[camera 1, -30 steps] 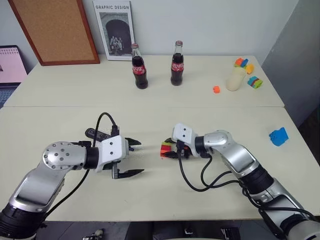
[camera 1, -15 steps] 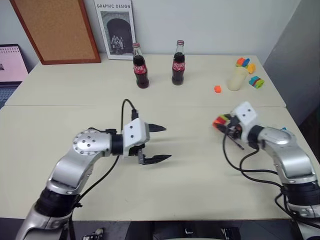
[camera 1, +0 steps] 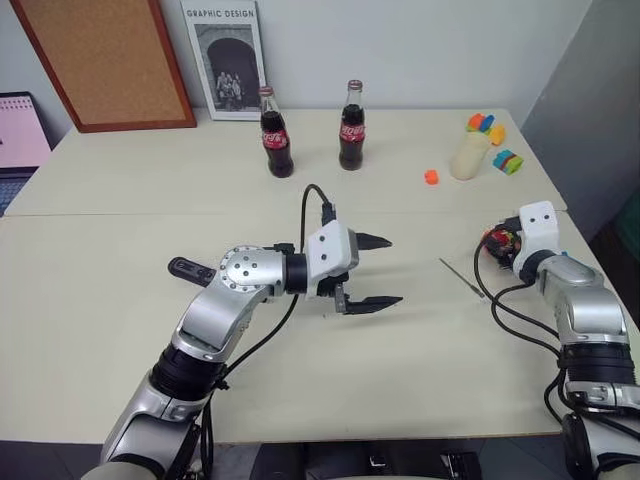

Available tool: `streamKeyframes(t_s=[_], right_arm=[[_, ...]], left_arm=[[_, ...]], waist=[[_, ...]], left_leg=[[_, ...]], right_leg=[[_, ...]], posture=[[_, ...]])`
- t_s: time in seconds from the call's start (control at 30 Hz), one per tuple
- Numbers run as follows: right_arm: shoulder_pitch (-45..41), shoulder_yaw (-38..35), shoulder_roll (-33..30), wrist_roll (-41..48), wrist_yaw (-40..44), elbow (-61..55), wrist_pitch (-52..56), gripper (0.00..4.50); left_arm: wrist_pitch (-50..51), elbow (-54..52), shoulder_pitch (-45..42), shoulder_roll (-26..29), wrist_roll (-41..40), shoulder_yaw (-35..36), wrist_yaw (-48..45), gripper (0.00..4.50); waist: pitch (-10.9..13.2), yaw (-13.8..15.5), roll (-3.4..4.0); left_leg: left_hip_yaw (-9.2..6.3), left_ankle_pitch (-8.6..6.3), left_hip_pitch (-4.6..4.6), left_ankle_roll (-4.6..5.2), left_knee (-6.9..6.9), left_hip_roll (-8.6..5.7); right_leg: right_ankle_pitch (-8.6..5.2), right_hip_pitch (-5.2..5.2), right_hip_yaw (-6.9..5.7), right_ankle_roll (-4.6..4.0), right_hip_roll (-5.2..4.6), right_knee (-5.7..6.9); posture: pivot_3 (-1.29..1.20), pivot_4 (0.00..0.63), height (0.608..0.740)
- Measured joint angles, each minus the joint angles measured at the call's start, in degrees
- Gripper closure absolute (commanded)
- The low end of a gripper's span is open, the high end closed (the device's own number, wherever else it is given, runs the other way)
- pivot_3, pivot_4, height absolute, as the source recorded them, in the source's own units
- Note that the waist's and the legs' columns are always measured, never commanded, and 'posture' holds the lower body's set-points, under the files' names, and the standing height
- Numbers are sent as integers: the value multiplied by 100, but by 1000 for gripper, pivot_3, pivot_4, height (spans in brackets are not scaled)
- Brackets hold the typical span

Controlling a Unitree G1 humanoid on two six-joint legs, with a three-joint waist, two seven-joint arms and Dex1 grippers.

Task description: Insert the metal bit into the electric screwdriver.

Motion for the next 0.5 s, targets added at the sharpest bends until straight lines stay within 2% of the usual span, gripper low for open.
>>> streamKeyframes(t_s=[0.07, 0.1, 0.23, 0.43, 0.5], right_arm=[[71, -59, -12, 36, 2, -180, 114, 141], [116, -111, -37, 73, 4, -310, 177, 38], [671, -292, -393, 190, 91, -1406, 479, 38], [1561, -473, -1318, 726, 1187, -3210, 664, 38], [2000, -454, -1628, 1132, 1892, -3774, 507, 38]], left_arm=[[-12, 31, -5, 3, 15, -4, -3, 0], [-20, 65, -10, 5, 18, -6, -4, 0], [-25, 102, -36, 169, 19, 15, -23, 0], [-29, 75, 72, 1169, -34, 515, -416, 0], [-80, 76, 224, 1807, -85, 713, -775, 0]], waist=[[0, 3, 1], [-1, 5, 1], [-3, 18, 7], [-5, -23, 14], [-5, -22, 15]], left_leg=[[-1, 0, -2, 0, 0, 0], [-1, 0, -2, 0, 0, 0], [-7, 0, -8, 0, -1, 0], [-14, 0, -3, 0, -4, -2], [-11, 0, 9, 0, -7, 1]], right_leg=[[0, -1, 0, 0, 0, -1], [0, -2, -1, 1, 0, -1], [-5, -5, -7, 9, 0, -1], [-10, -1, -4, 17, 13, 0], [-11, -3, -13, 17, 29, -1]], posture=[[0, 150, 740], [0, 150, 740], [0, 150, 740], [0, 150, 740], [0, 150, 740]])
